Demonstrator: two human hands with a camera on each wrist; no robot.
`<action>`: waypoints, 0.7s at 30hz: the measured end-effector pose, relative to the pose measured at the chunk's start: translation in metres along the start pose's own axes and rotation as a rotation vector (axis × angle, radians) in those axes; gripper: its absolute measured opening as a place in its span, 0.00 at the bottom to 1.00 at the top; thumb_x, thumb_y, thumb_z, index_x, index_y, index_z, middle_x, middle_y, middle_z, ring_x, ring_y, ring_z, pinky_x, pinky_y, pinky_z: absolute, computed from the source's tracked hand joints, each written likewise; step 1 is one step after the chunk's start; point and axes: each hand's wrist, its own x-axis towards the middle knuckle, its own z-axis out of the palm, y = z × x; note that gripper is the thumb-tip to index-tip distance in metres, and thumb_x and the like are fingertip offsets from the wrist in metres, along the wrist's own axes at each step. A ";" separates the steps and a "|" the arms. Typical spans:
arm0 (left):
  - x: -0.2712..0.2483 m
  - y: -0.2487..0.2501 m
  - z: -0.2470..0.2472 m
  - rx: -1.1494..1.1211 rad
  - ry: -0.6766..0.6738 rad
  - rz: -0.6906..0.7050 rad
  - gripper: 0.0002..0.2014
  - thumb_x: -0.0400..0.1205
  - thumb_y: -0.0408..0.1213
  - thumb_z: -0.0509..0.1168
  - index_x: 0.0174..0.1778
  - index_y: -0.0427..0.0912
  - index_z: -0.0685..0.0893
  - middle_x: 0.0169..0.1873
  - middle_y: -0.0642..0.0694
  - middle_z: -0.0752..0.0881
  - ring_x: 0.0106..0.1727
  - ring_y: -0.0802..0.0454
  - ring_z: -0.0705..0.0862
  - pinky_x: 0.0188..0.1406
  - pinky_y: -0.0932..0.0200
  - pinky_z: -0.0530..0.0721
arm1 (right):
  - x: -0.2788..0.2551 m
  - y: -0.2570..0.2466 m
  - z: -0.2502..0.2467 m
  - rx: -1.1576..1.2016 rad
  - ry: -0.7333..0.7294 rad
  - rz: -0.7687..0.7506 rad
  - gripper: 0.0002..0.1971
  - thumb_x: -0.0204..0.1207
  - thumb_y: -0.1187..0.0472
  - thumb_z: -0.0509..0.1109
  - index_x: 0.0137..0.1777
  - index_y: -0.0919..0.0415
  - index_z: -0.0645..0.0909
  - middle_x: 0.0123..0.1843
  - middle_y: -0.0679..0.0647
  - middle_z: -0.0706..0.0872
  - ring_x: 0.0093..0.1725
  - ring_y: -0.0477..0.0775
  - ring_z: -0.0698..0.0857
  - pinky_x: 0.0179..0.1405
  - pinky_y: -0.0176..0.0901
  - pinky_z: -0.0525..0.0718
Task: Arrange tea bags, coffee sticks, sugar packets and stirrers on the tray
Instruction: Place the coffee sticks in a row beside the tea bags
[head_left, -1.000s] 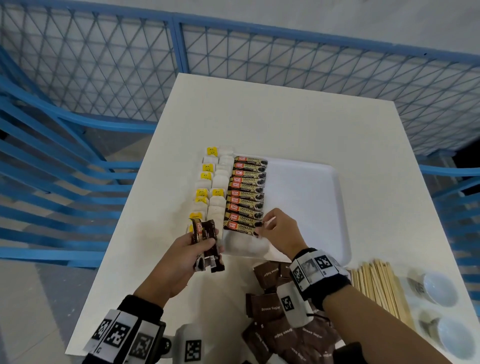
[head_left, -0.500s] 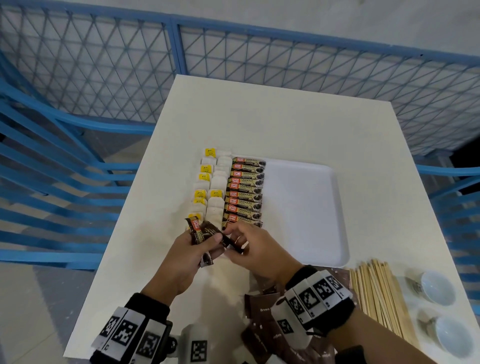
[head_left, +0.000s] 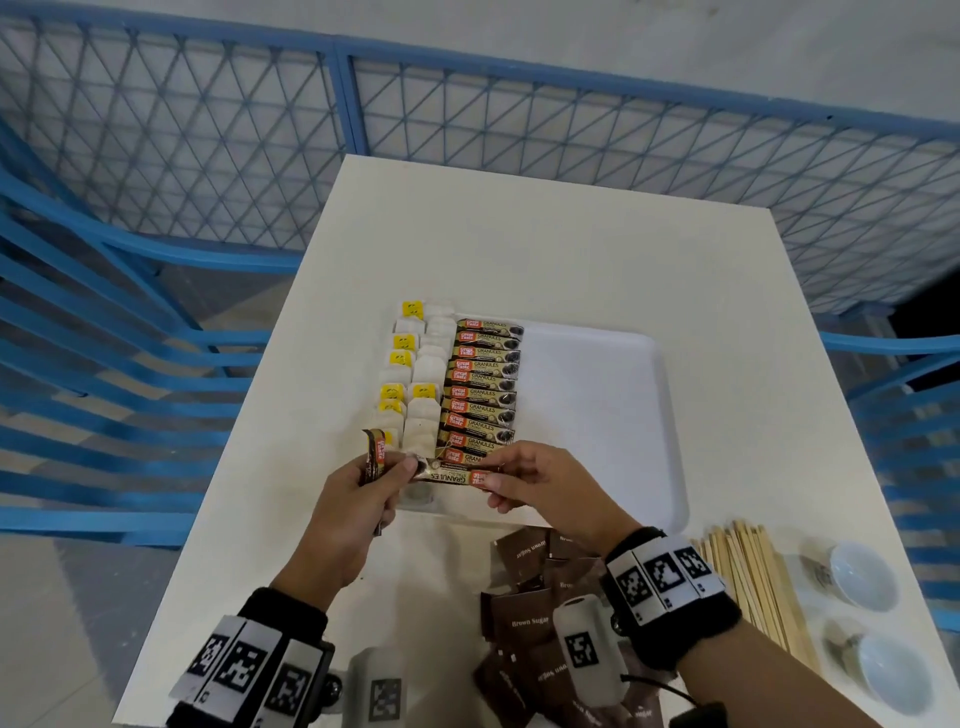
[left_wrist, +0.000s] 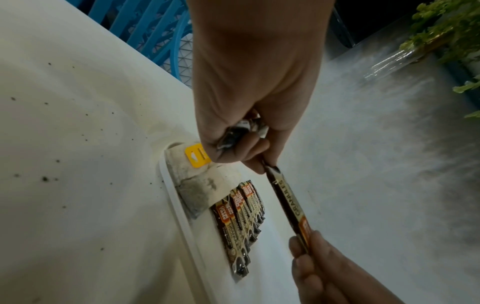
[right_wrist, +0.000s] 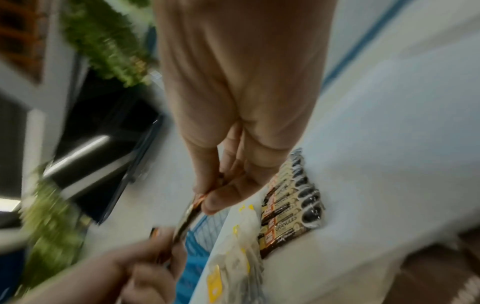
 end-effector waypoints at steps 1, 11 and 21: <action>0.000 -0.002 0.000 0.009 0.002 -0.010 0.03 0.80 0.33 0.68 0.42 0.41 0.86 0.34 0.40 0.74 0.21 0.58 0.64 0.25 0.61 0.60 | -0.001 0.001 -0.002 0.051 0.021 0.010 0.09 0.76 0.71 0.69 0.56 0.67 0.80 0.39 0.56 0.86 0.35 0.47 0.86 0.38 0.34 0.84; -0.012 -0.003 0.018 0.227 -0.183 -0.069 0.05 0.80 0.33 0.67 0.38 0.42 0.80 0.24 0.45 0.74 0.20 0.57 0.62 0.19 0.65 0.58 | -0.005 0.009 0.017 0.168 0.009 0.005 0.07 0.74 0.67 0.72 0.51 0.61 0.85 0.46 0.54 0.88 0.47 0.47 0.86 0.51 0.36 0.83; -0.018 0.008 0.019 0.314 -0.146 0.112 0.06 0.80 0.40 0.67 0.52 0.48 0.85 0.37 0.56 0.83 0.37 0.63 0.79 0.35 0.69 0.73 | -0.011 -0.010 0.008 -0.104 -0.191 0.180 0.10 0.75 0.67 0.70 0.47 0.59 0.70 0.41 0.56 0.88 0.36 0.49 0.88 0.33 0.39 0.86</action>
